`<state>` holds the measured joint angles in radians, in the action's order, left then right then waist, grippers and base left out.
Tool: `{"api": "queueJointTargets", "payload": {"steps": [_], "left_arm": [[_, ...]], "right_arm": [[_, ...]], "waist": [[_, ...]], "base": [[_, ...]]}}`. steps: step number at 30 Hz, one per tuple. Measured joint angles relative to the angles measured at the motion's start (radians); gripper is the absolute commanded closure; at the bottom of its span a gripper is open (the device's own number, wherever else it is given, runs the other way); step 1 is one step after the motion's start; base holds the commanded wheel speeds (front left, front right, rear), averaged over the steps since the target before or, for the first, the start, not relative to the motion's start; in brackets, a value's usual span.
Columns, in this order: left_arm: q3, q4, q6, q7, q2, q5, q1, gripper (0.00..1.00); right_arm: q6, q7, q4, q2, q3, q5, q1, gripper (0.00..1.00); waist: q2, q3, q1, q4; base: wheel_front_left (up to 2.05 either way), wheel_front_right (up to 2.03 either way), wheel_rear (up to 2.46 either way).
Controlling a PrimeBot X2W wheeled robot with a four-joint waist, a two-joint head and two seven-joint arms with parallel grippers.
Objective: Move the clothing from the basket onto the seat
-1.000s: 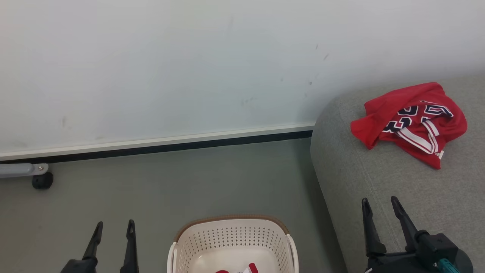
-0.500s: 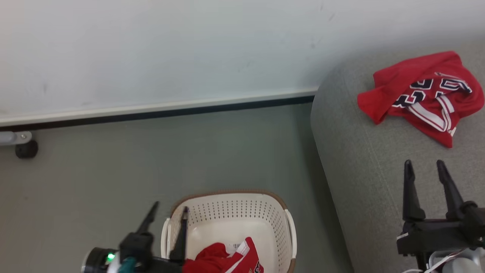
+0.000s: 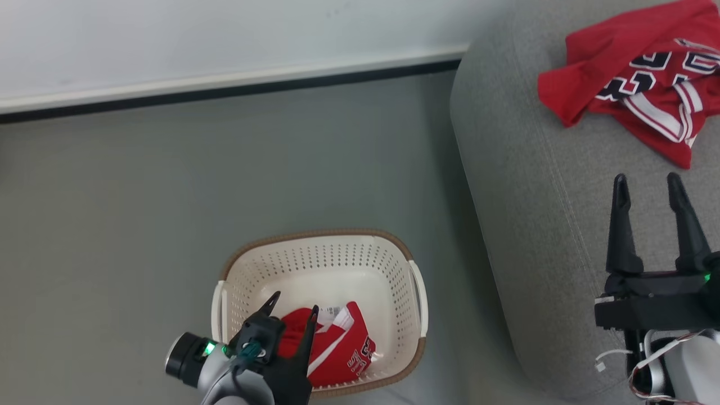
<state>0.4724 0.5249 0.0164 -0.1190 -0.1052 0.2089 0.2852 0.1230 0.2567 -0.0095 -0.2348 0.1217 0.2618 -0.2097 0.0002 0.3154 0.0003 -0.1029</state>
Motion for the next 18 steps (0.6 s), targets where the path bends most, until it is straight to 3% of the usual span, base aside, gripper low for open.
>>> {"api": "queueJointTargets", "payload": {"steps": [18], "left_arm": [[0.082,0.210,-0.036,0.071,0.036,-0.055,0.220,0.00]], "right_arm": [[0.000,0.000,-0.140,-0.023,-0.049,-0.016,-0.168,0.00]], "waist": [[0.0000,0.251,-0.0001,-0.082]], "base": [[0.00,0.00,0.00]]}}
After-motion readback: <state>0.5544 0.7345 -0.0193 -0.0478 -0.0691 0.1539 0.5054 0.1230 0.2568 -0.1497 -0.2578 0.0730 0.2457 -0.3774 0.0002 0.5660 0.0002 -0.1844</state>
